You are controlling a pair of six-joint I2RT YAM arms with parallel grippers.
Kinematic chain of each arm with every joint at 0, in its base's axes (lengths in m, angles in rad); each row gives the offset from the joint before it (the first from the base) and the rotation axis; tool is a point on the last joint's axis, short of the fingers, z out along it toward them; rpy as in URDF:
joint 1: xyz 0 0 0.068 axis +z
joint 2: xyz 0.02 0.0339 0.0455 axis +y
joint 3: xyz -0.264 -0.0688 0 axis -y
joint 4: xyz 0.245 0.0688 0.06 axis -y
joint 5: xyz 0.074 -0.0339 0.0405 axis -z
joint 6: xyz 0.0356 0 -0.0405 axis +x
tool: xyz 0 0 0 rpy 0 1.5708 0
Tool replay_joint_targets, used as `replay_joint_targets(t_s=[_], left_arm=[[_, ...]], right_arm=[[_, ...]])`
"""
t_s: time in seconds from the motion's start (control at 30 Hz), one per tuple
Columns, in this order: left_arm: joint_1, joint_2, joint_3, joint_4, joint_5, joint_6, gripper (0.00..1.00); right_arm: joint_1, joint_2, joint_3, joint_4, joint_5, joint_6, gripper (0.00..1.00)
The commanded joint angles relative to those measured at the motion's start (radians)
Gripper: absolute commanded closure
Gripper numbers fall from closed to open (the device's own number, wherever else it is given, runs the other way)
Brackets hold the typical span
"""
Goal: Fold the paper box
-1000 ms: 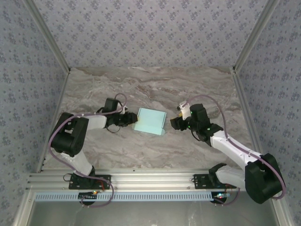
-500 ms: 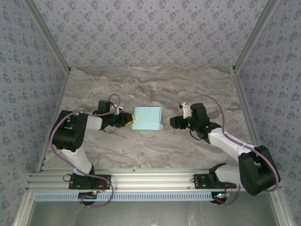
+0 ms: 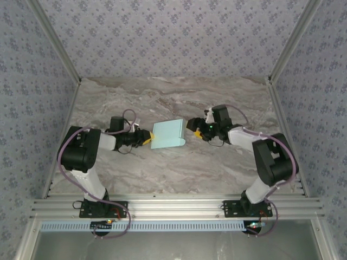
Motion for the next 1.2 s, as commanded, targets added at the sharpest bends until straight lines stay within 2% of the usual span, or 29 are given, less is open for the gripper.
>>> replay_joint_targets(t_s=[0.0, 0.17, 0.27, 0.33, 0.37, 0.43, 0.53, 0.67, 0.73, 0.8, 0.87, 0.9, 0.93, 0.97, 1.0, 1.03, 1.1, 1.17], left_arm=[[0.003, 0.029, -0.022, -0.124, -0.104, 0.028, 0.78], [0.004, 0.031, -0.02, -0.136, -0.106, 0.032, 0.77], [0.003, 0.021, -0.024, -0.135, -0.112, 0.035, 0.75], [0.004, 0.0, -0.036, -0.125, -0.124, 0.035, 0.73], [0.004, -0.022, -0.048, -0.104, -0.134, 0.029, 0.7], [0.004, -0.091, -0.07, -0.086, -0.161, 0.028, 0.58], [0.003, -0.202, -0.068, -0.116, -0.189, 0.05, 0.5], [0.003, -0.353, -0.058, -0.151, -0.211, 0.081, 0.34], [-0.004, -0.453, -0.062, -0.162, -0.243, 0.146, 0.24], [-0.03, -0.56, -0.093, -0.132, -0.316, 0.239, 0.19], [-0.099, -0.68, -0.187, 0.033, -0.43, 0.345, 0.16], [-0.159, -0.736, -0.256, 0.142, -0.52, 0.442, 0.13], [-0.24, -0.785, -0.313, 0.218, -0.601, 0.594, 0.11], [-0.31, -0.817, -0.345, 0.235, -0.651, 0.739, 0.06], [-0.374, -0.84, -0.35, 0.197, -0.621, 0.921, 0.03], [-0.435, -0.851, -0.338, 0.119, -0.593, 1.09, 0.01], [-0.557, -0.835, -0.309, 0.015, -0.656, 1.341, 0.01], [-0.621, -0.793, -0.309, 0.061, -0.756, 1.45, 0.01]], right_arm=[[0.031, 0.082, 0.087, 0.012, -0.108, 0.115, 0.24], [0.067, 0.154, 0.148, -0.011, -0.096, 0.124, 0.26], [0.086, 0.185, 0.161, 0.001, -0.104, 0.14, 0.31], [0.091, 0.19, 0.163, -0.002, -0.108, 0.151, 0.38], [0.091, 0.188, 0.162, -0.009, -0.108, 0.156, 0.42], [0.086, 0.179, 0.152, -0.021, -0.105, 0.173, 0.49], [0.066, 0.152, 0.12, -0.018, -0.109, 0.224, 0.56], [0.031, 0.102, 0.086, -0.053, -0.132, 0.272, 0.56], [0.006, 0.069, 0.068, -0.084, -0.154, 0.29, 0.56], [-0.023, 0.041, 0.053, -0.129, -0.177, 0.317, 0.56], [-0.056, 0.025, 0.046, -0.203, -0.222, 0.359, 0.56], [-0.071, 0.022, 0.05, -0.246, -0.255, 0.379, 0.56], [-0.081, 0.02, 0.056, -0.274, -0.289, 0.398, 0.56], [-0.089, 0.018, 0.061, -0.29, -0.323, 0.407, 0.56], [-0.094, 0.018, 0.076, -0.327, -0.355, 0.403, 0.56], [-0.099, 0.021, 0.1, -0.381, -0.38, 0.382, 0.55], [-0.103, 0.028, 0.152, -0.493, -0.409, 0.313, 0.55], [-0.11, 0.04, 0.184, -0.558, -0.433, 0.278, 0.55]])
